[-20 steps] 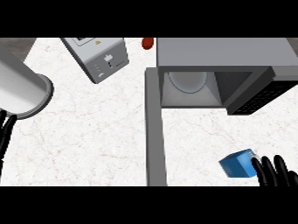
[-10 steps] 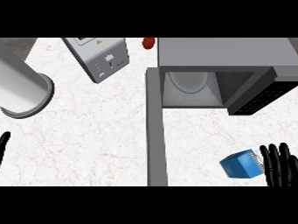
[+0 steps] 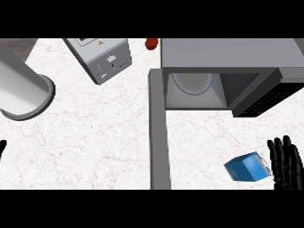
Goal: Pick up the milk, place it into the microwave and close the microwave
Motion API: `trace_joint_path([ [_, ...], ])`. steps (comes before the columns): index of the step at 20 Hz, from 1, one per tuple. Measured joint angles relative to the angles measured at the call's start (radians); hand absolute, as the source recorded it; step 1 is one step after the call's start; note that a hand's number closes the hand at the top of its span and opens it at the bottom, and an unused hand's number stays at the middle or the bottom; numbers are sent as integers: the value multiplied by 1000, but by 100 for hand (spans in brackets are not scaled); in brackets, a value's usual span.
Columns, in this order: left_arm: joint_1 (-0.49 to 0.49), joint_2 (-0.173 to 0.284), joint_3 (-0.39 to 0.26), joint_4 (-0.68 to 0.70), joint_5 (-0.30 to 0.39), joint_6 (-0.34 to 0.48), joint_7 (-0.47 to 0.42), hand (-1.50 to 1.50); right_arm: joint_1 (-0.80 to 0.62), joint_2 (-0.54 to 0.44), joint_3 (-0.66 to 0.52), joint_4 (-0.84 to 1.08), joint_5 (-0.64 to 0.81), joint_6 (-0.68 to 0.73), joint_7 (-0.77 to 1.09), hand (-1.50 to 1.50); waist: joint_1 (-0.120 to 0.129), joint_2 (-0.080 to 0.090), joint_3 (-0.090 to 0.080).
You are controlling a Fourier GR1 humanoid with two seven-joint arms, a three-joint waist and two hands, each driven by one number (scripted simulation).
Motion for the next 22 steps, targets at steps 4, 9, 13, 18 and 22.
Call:
trace_joint_path([
  [4,28,-13,7,-2,5,-23,-12,-150,-17,-14,-61,87,-12,-1,-62,-150,0,0,0],
  [9,26,-26,9,-8,-5,-30,-8,-150,-48,-50,-152,176,-58,28,-103,-150,0,0,0],
  [13,38,-30,1,-14,-9,-30,-17,-150,-74,-85,-216,277,-89,74,-161,-150,0,0,0],
  [18,41,-34,-21,-14,-31,-11,-31,-150,-123,-103,-249,413,-89,113,-218,-150,1,0,0],
  [22,52,-33,9,-6,-8,-38,-41,-150,-155,-119,-280,507,-88,138,-256,-150,2,0,0],
])
